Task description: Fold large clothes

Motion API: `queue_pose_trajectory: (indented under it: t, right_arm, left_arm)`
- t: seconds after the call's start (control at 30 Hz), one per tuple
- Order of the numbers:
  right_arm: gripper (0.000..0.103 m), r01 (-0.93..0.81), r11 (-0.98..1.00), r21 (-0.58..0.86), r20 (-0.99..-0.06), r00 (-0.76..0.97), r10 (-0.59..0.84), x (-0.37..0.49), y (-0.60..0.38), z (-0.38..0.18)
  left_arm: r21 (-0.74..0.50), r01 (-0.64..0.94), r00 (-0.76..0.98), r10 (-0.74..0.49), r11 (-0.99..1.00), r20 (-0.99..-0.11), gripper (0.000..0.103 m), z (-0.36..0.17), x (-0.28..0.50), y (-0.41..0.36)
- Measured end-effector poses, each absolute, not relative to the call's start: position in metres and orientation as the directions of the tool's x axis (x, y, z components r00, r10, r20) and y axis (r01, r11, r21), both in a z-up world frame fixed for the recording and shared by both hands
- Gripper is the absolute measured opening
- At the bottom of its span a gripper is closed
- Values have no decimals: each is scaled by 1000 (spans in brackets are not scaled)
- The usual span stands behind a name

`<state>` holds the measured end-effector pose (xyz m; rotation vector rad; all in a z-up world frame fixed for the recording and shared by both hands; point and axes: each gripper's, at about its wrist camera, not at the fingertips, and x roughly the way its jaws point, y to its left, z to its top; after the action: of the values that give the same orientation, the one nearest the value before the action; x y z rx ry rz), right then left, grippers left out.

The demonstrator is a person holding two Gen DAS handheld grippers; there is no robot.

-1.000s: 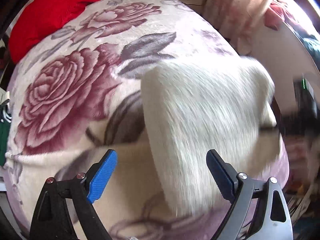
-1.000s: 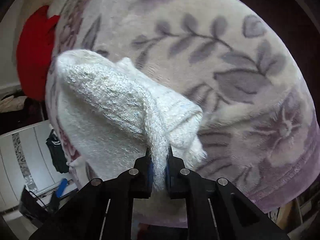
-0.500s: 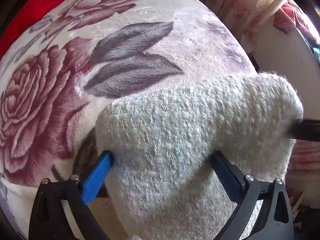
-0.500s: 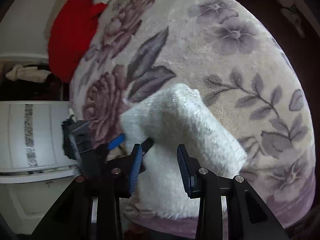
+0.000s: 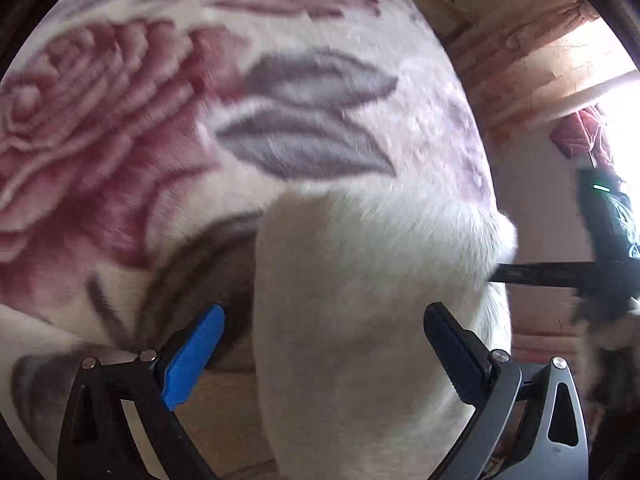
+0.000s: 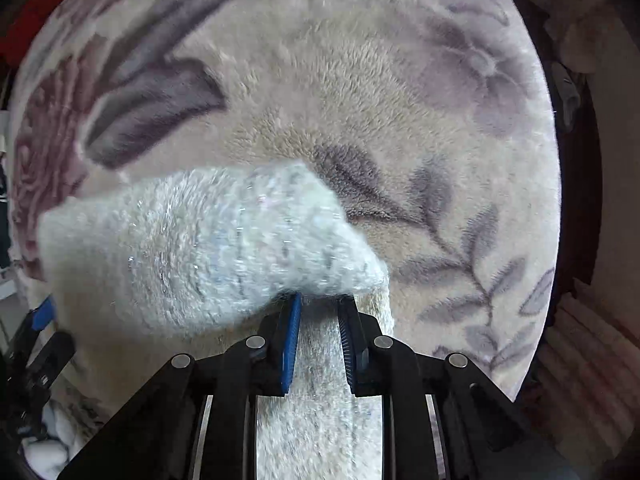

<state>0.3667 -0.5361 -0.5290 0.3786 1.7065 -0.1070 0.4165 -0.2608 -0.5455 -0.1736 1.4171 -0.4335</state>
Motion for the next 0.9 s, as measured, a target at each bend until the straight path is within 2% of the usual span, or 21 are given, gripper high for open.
queue_pose_trajectory:
  t: [0.07,0.1,0.13,0.17,0.27,0.47,0.53,0.63,0.73,0.77,0.83,0.9]
  right_arm:
    - [23,350,899,262,-956,-32,292,354,-546,-491]
    - [23,356,887,295,-948,-10,319,350,-547,-479]
    - [23,348,880,323,-939,6,343,345,-544,-470]
    - [23,329,874,357,-926,2,377,342,-538,-467]
    - [23,290,867,406,-900,-40,434,344,-512,-480]
    - [23,268,915,303,-922,-160,352,364,-475,-567]
    - [23,214,940,264,-935,-181,304,367,-461,-578]
    - [23,230,946,229,-946,-178,272,369,-455,-588]
    - [23,234,942,241,-937,-198,288,375,-460,-563]
    - [24,254,929,269,-930,-181,318,374,-467,-548]
    - [24,311,882,354,-917,-71,393,368,-493,-509]
    - [24,346,847,404,-905,20,424,367,-513,-485]
  left_arm:
    - [-343,197,100,-367,919,-925,99,-541,422,-262]
    - [-338,203,91,-361,919,-928,93,-544,426,-264]
    - [-333,217,74,-355,918,-932,63,-550,431,-268]
    - [-336,224,55,-356,915,-933,43,-557,436,-272]
    - [-318,230,72,-342,920,-937,43,-573,453,-284]
    - [-313,227,47,-332,922,-942,43,-603,466,-289]
    - [-327,223,58,-347,918,-936,43,-610,464,-286]
    - [-323,197,31,-335,926,-942,44,-604,466,-285]
    - [-315,184,22,-324,931,-946,42,-569,466,-283]
    - [-324,192,48,-339,926,-940,45,-554,463,-282]
    - [-331,197,101,-355,923,-929,45,-535,461,-279]
    - [-336,198,114,-362,921,-925,45,-542,466,-283]
